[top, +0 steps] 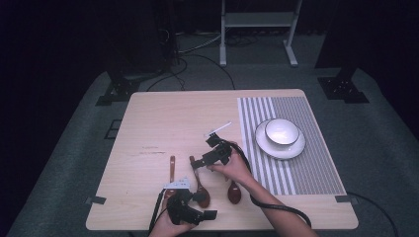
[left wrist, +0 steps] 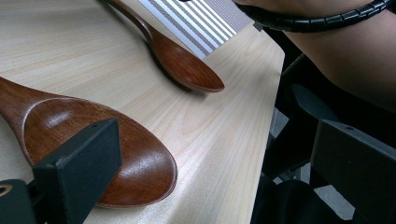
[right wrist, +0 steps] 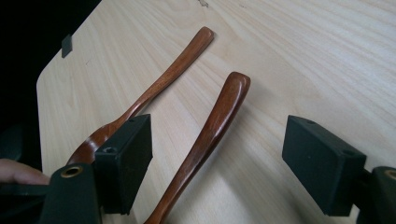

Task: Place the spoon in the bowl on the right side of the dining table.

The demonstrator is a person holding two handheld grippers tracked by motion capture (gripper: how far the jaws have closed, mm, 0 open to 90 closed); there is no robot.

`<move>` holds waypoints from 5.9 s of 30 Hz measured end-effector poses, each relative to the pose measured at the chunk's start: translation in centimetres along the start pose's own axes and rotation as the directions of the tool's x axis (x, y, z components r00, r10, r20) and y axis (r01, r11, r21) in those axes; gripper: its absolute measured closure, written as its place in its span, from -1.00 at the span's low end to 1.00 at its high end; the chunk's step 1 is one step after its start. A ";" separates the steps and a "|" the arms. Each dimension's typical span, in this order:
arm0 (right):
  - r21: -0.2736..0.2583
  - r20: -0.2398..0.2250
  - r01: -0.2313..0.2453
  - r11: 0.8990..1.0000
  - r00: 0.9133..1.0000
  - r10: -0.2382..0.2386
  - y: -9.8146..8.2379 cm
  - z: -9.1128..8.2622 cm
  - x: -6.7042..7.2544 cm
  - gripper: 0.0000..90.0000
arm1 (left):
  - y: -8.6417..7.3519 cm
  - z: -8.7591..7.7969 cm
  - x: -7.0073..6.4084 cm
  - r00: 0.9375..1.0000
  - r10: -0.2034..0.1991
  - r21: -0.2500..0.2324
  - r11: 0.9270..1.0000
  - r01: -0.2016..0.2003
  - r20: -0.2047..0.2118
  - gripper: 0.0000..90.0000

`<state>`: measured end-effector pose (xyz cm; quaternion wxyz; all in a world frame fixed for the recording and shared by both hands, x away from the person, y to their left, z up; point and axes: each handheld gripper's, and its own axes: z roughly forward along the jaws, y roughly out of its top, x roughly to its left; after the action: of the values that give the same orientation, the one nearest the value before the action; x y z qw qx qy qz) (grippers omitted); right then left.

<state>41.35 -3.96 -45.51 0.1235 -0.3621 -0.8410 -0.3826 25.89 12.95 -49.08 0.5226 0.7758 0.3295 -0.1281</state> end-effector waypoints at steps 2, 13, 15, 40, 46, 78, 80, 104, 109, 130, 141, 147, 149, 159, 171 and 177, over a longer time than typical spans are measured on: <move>0.010 0.001 0.000 1.000 1.000 0.000 0.1 0.4 0.1 -0.47 | 0.0 0.0 0.0 1.000 -0.001 -0.001 1.000 0.001 0.000 -0.99; 0.040 0.029 0.005 0.999 1.000 -0.006 0.8 1.9 0.5 -0.27 | 0.0 0.0 0.0 1.000 -0.002 -0.002 1.000 0.002 0.000 -0.99; 0.040 0.041 0.010 0.999 0.999 -0.011 1.0 2.1 0.5 -0.20 | 0.0 0.0 0.0 1.000 -0.002 -0.004 1.000 0.002 0.002 -0.99; -0.025 0.036 -0.078 0.997 0.996 0.079 0.6 0.6 -0.7 0.53 | -0.1 0.0 -0.1 1.000 0.000 -0.005 1.000 0.000 -0.002 -0.99; -0.054 -0.009 -0.111 0.992 0.994 0.110 0.3 0.2 -1.1 0.57 | -0.1 0.0 -0.1 1.000 0.008 -0.006 1.000 -0.008 -0.003 -0.99; -0.177 -0.204 -0.282 0.943 0.948 0.245 -1.2 -3.4 -3.4 0.85 | 0.2 -0.7 0.1 1.000 0.000 -0.042 0.999 -0.001 -0.008 -0.99; -0.193 -0.209 -0.286 0.939 0.947 0.245 -1.3 -4.0 -3.6 0.85 | 0.2 -0.7 0.1 1.000 0.002 -0.040 0.999 -0.002 -0.010 -0.99; -0.368 -0.201 -0.327 0.871 0.942 0.269 -2.6 -11.0 -5.7 0.86 | 0.3 -0.9 0.2 1.000 0.001 -0.044 0.999 -0.002 -0.016 -0.99; -0.399 -0.190 -0.333 0.854 0.941 0.279 -3.0 -12.6 -6.3 0.86 | 0.3 -1.0 0.3 1.000 0.008 -0.052 0.999 -0.010 -0.024 -0.99; -0.501 -0.121 -0.363 0.786 0.928 0.352 -4.2 -17.7 -8.2 0.86 | 0.2 -0.9 0.2 0.999 0.014 -0.054 0.998 -0.016 -0.033 -0.99; -0.547 -0.104 -0.377 0.748 0.917 0.386 -4.8 -19.7 -9.1 0.86 | 0.2 -1.1 0.3 0.999 0.015 -0.057 0.998 -0.017 -0.038 -0.99; -0.567 -0.095 -0.382 0.729 0.910 0.403 -5.1 -20.7 -9.5 0.86 | 0.2 -1.0 0.3 0.999 0.009 -0.059 0.998 -0.011 -0.036 -0.99; -0.574 -0.091 -0.385 0.722 0.907 0.411 -5.2 -21.0 -9.7 0.86 | 0.2 -1.0 0.3 0.999 0.010 -0.060 0.998 -0.012 -0.036 -0.99; -0.615 -0.083 -0.401 0.678 0.889 0.450 -5.4 -22.6 -10.5 0.86 | 0.2 -1.0 0.3 0.999 0.010 -0.059 0.998 -0.012 -0.035 -0.99; -0.643 -0.055 -0.398 0.654 0.876 0.479 -5.6 -24.3 -11.2 0.86 | 0.2 -1.0 0.3 0.999 0.011 -0.058 0.998 -0.013 -0.036 -0.99; -0.659 -0.053 -0.405 0.633 0.865 0.499 -5.8 -25.2 -11.6 0.86 | 0.2 -1.0 0.3 0.999 0.012 -0.058 0.998 -0.014 -0.037 -0.99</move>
<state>43.69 -31.01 -37.31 0.0249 -0.6060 -0.5425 -0.5812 26.12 13.91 -48.70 0.5394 0.7647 0.3378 -0.1009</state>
